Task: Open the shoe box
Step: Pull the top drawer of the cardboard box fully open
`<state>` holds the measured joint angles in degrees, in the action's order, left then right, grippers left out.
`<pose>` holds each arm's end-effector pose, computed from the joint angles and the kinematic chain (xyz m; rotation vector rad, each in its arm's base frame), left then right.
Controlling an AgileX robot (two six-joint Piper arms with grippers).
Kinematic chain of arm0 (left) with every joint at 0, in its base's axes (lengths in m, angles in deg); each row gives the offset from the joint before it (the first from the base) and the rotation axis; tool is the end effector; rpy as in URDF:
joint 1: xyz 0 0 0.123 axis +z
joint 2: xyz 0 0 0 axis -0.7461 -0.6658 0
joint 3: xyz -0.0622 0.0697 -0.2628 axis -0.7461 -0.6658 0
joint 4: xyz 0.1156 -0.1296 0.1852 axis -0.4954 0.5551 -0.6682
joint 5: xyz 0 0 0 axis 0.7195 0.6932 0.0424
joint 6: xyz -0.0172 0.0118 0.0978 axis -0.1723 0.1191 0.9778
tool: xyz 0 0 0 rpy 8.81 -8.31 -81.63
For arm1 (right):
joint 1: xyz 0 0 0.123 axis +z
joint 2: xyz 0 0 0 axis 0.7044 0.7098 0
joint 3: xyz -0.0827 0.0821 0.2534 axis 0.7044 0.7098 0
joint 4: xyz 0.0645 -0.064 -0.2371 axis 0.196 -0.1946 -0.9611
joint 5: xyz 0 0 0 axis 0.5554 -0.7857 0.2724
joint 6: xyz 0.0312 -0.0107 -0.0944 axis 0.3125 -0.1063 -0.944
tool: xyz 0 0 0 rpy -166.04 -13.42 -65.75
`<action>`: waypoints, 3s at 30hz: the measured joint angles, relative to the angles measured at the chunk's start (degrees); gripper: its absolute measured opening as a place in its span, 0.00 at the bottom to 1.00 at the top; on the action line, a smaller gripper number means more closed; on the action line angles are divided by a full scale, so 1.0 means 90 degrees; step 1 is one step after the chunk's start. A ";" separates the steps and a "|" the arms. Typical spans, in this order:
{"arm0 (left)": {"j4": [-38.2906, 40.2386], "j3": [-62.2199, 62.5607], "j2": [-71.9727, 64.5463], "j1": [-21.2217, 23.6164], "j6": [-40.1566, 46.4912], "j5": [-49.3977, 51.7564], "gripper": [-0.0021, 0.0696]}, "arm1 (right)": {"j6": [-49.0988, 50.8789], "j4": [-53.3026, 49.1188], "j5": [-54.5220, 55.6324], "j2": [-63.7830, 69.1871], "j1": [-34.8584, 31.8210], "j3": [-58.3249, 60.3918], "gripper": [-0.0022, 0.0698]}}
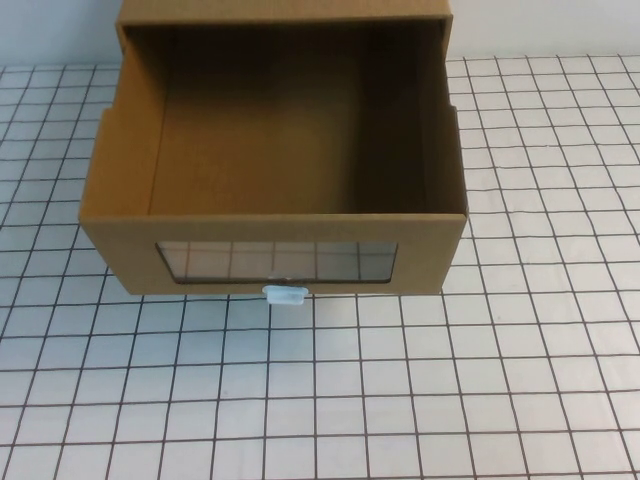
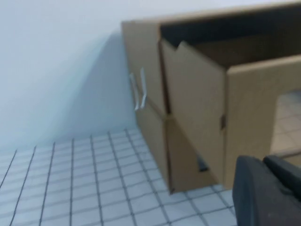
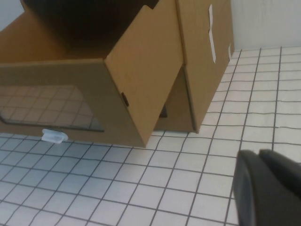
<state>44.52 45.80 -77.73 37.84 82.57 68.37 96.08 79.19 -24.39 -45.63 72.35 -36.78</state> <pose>0.0651 -0.0220 0.2299 0.3052 1.4786 -0.1219 0.0743 0.0381 0.2625 -0.1730 1.7247 0.5571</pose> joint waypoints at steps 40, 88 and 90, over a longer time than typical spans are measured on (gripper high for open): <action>0.0361 -0.0645 0.0000 0.0000 0.0000 -0.0087 0.03 | 0.0000 -0.0814 0.1142 -0.0303 -0.2200 0.0794 0.01; 0.0361 -0.0645 0.0000 0.0000 0.0000 -0.0074 0.03 | -0.2174 0.1048 -0.0745 -0.1354 -0.2910 0.1843 0.01; 0.0361 -0.0645 0.0000 0.0000 0.0000 -0.0074 0.03 | -0.2174 0.1048 -0.0755 -0.1354 -0.2910 0.1843 0.01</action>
<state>47.77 39.99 -77.73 37.84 82.57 67.70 76.51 88.62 -31.19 -57.81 46.16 -20.19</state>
